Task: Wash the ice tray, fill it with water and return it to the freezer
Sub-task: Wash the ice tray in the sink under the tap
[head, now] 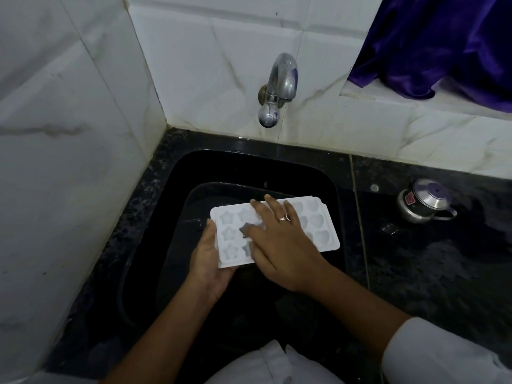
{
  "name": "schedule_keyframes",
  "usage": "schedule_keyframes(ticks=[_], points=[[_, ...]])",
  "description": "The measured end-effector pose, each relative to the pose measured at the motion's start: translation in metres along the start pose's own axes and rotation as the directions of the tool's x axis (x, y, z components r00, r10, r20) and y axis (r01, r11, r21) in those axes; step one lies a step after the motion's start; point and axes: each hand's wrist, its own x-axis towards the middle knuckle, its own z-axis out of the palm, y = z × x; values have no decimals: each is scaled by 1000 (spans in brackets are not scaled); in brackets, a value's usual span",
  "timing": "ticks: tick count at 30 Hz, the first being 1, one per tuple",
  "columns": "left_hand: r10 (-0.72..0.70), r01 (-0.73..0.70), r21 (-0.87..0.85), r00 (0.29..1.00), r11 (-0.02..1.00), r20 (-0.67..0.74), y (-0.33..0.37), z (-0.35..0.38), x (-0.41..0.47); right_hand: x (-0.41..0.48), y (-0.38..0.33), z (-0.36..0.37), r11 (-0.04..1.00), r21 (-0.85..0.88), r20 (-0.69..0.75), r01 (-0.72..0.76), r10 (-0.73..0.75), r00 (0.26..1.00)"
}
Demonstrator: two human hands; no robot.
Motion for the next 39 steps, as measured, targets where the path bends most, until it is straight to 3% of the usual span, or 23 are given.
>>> schedule_keyframes(ticks=[23, 36, 39], points=[[8, -8, 20, 999, 1000, -31, 6, -4, 2, 1, 6, 6, 998, -52, -14, 47, -48, 999], [-26, 26, 18, 1000, 1000, -13, -1, 1, 3, 8, -2, 5, 1000, -1, -21, -18, 18, 1000], [-10, 9, -15, 1000, 1000, -23, 3, -2, 4, 2, -1, 11, 999, -32, -5, 33, -33, 999]])
